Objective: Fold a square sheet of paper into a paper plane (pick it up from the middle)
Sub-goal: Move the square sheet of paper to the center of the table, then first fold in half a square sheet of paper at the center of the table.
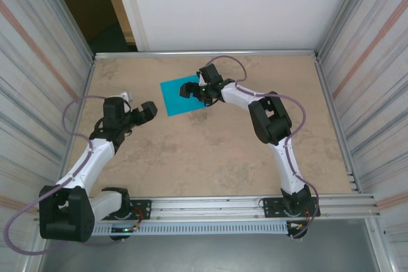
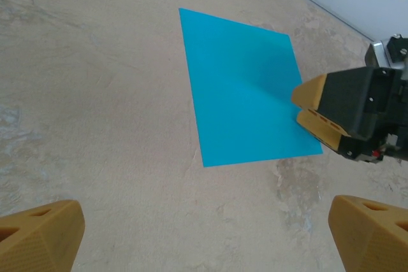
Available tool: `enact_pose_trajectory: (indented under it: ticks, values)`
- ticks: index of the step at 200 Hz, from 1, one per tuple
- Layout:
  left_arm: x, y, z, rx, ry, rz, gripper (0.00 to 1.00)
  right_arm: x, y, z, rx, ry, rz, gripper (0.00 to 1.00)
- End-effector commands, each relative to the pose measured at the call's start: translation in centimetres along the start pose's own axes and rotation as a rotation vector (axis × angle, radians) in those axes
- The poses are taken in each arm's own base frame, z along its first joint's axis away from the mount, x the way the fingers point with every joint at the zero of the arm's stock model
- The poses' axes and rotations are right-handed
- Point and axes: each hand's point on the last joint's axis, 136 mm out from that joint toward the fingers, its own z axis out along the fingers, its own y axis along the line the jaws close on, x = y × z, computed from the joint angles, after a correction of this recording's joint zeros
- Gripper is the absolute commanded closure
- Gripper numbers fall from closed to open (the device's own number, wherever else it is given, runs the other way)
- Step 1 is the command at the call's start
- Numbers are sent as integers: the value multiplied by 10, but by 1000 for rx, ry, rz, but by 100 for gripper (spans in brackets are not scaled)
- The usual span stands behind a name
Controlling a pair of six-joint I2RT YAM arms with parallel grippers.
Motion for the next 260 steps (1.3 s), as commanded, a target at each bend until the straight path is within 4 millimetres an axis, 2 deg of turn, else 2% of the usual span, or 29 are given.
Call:
enact_pose_trajectory:
  ticks: [1,9,54,82,87,101,128,153,169,196,205,220,240,260]
  values:
    - [4,-1,-1,6,21,-7,1,5,2,13,-6,33,20,7]
    - [3,-2,-1,8,18,-7,1,-1,6,14,-8,26,17,7]
    - [1,-3,-1,7,20,-1,1,13,-19,20,92,72,52,6]
    - [2,-1,0,2,23,-2,1,28,-31,12,150,113,72,6]
    - [3,-1,1,1,24,-2,1,40,-40,11,169,136,81,6]
    - [3,-1,3,3,27,-6,1,51,-46,1,185,149,91,6]
    - [10,0,13,13,58,-27,1,75,-56,-28,217,157,147,7]
    - [19,-1,25,23,101,-54,1,114,-77,-63,289,188,273,7]
    - [21,-4,30,17,130,-56,1,138,-86,-93,326,201,362,7]
    - [18,-19,40,26,180,-39,1,179,-107,-130,396,218,507,6]
    - [20,-28,43,40,194,-32,1,185,-107,-139,376,216,556,6]
    - [28,-43,49,58,221,-24,2,180,-96,-145,261,197,611,6]
    - [45,-66,55,77,279,-6,3,142,-78,-166,109,90,596,4]
    - [68,-91,57,106,353,-5,4,112,-85,-191,84,12,522,6]
